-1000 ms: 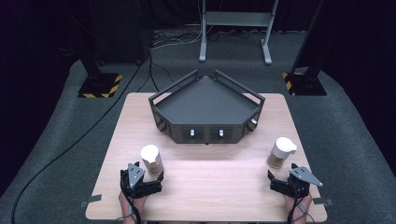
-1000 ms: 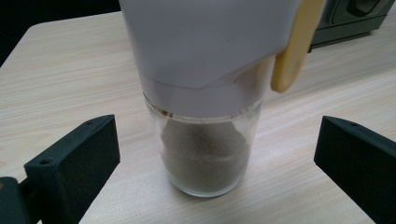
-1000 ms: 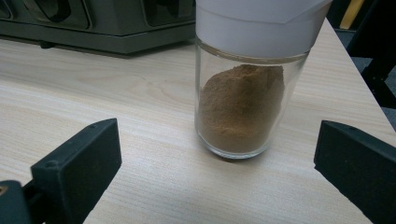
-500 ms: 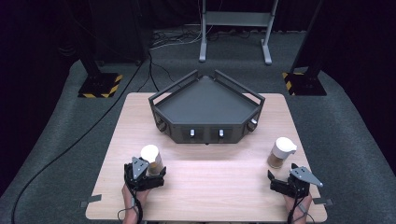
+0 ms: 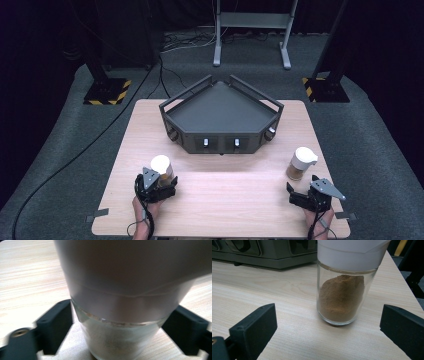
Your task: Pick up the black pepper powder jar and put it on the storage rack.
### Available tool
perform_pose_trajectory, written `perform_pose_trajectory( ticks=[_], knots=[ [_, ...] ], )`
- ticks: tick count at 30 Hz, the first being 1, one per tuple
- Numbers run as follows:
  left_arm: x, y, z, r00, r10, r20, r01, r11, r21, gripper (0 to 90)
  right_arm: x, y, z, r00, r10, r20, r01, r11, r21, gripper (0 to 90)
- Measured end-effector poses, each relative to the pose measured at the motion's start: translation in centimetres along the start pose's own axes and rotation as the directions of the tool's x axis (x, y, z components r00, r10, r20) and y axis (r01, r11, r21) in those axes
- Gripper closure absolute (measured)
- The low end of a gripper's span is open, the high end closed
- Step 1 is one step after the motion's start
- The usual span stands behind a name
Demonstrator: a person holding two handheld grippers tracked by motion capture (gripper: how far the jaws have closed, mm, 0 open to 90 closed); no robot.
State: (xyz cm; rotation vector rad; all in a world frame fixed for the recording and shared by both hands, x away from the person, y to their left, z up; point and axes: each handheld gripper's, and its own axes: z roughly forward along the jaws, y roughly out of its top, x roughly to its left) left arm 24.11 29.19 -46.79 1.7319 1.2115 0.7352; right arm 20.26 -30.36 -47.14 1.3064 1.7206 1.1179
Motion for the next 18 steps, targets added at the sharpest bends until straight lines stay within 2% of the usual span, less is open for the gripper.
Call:
perform_pose_trajectory(
  ticks=[3,5,18],
  knots=[
    [0.24,-0.07,-0.1,0.9999,-0.011,0.008,0.011,0.9999,-0.001,27.2,-0.03,-0.02,-0.01,1.0,0.002,-0.001,-0.002,1.0,-0.001,0.0],
    [0.25,-0.1,-0.1,0.9999,-0.007,0.012,0.007,1.0,-0.004,29.8,-0.02,-0.06,-0.03,1.0,0.004,0.001,-0.004,1.0,-0.003,0.1],
    [0.75,0.48,-0.24,0.9993,-0.003,0.038,0.003,0.9999,0.01,30.6,-0.27,-0.05,-0.02,0.9999,0.009,-0.01,-0.009,1.0,-0.003,0.1]
  ],
)
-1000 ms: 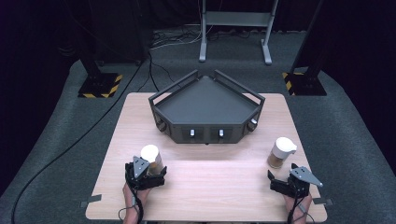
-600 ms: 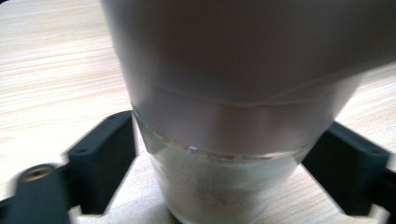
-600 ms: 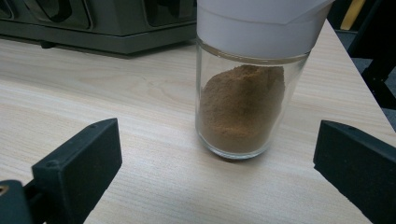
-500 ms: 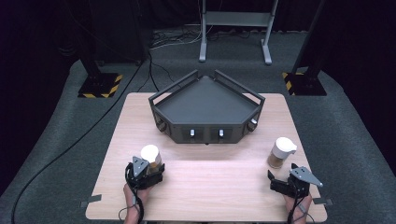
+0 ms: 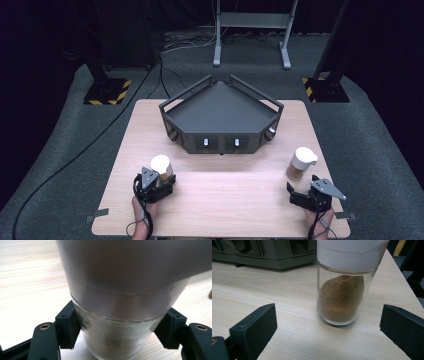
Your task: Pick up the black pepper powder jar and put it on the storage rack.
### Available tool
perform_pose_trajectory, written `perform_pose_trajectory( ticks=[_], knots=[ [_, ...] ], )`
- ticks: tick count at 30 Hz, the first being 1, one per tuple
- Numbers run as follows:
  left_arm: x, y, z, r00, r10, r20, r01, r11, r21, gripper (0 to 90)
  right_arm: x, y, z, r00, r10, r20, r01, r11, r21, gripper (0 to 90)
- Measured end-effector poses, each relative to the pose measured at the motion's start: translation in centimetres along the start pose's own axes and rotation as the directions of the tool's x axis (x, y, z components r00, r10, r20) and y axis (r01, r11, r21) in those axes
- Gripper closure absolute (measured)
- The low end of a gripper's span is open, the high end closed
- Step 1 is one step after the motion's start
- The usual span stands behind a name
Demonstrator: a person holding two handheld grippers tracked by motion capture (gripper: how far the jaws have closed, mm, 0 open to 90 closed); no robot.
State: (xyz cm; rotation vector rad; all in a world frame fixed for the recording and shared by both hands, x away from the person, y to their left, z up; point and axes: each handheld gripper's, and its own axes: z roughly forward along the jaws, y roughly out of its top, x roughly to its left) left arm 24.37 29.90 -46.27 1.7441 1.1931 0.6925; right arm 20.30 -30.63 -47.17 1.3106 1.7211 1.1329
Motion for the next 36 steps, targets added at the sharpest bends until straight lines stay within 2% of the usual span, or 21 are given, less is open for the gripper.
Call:
perform_pose_trajectory(
  ticks=[12,17,29,36],
  knots=[
    [0.4,2.2,-0.9,0.9988,0.036,0.034,-0.035,0.9991,-0.024,30.6,0.0,0.0,0.0,1.0,-0.003,-0.003,0.003,1.0,0.001,0.1],
    [0.5,3.0,-0.7,0.998,0.039,0.05,-0.038,0.9989,-0.029,30.6,0.0,0.0,0.0,1.0,-0.002,-0.001,0.002,1.0,0.002,0.2],
    [0.2,5.2,0.0,0.9927,0.089,0.08,-0.088,0.9959,-0.023,30.6,-0.1,-0.1,0.0,1.0,-0.001,-0.003,0.001,1.0,-0.003,0.2],
    [0.3,6.4,0.6,0.991,0.088,0.101,-0.086,0.996,-0.024,30.6,-0.1,-0.1,0.0,1.0,0.002,-0.004,-0.002,1.0,-0.005,0.2]
  ],
)
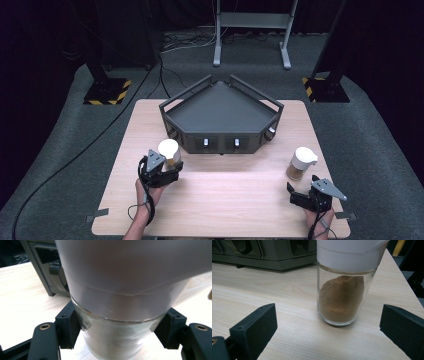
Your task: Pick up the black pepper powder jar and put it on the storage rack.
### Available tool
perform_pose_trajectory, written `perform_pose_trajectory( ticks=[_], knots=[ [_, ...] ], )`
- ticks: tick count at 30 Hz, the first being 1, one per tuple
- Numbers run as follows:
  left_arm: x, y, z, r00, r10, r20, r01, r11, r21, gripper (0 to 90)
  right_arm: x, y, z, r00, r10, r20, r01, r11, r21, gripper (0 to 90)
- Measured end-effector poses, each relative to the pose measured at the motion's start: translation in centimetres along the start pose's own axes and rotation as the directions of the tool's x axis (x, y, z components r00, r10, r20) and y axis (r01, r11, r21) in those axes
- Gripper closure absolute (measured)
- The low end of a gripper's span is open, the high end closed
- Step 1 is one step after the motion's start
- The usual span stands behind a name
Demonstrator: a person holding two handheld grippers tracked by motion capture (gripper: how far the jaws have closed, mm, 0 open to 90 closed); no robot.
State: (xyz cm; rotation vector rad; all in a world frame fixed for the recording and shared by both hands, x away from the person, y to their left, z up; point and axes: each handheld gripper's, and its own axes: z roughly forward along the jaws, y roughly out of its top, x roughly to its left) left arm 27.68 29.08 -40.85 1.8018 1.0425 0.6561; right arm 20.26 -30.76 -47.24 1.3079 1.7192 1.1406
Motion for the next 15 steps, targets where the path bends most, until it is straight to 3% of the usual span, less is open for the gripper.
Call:
perform_pose_trajectory(
  ticks=[15],
  knots=[
    [0.3,1.7,1.2,0.9989,0.024,0.041,-0.024,0.9997,0.009,30.6,0.0,0.1,0.0,1.0,-0.003,-0.003,0.003,1.0,0.004,0.2]
  ],
)
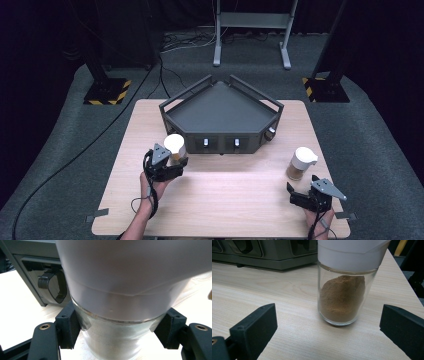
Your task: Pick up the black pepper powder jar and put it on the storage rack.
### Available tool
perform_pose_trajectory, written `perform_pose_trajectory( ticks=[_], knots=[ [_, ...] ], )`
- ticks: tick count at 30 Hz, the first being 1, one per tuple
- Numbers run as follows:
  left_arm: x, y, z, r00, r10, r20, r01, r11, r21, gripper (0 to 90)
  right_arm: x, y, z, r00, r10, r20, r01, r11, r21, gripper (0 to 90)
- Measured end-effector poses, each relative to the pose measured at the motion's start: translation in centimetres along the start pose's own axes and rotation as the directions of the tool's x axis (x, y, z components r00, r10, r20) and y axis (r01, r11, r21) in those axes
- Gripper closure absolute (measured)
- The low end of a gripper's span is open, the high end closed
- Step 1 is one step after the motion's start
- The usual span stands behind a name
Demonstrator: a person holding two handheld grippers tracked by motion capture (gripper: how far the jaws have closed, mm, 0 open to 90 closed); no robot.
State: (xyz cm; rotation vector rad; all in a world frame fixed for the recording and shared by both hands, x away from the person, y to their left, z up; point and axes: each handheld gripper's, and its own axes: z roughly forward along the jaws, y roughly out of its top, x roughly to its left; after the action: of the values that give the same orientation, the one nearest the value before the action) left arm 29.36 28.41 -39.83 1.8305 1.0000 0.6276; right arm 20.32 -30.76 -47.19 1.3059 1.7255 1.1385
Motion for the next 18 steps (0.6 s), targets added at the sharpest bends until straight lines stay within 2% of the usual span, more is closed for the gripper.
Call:
perform_pose_trajectory(
  ticks=[5,18],
  knots=[
    [0.3,0.5,0.1,0.9998,-0.008,0.018,0.008,1.0,-0.002,30.6,0.0,0.0,0.0,1.0,0.001,0.001,-0.001,1.0,-0.001,0.3],
    [0.4,2.2,0.4,0.9989,0.023,0.042,-0.023,0.9997,0.004,30.6,0.0,-0.1,0.0,1.0,0.002,0.0,-0.002,1.0,-0.003,0.3]
  ],
)
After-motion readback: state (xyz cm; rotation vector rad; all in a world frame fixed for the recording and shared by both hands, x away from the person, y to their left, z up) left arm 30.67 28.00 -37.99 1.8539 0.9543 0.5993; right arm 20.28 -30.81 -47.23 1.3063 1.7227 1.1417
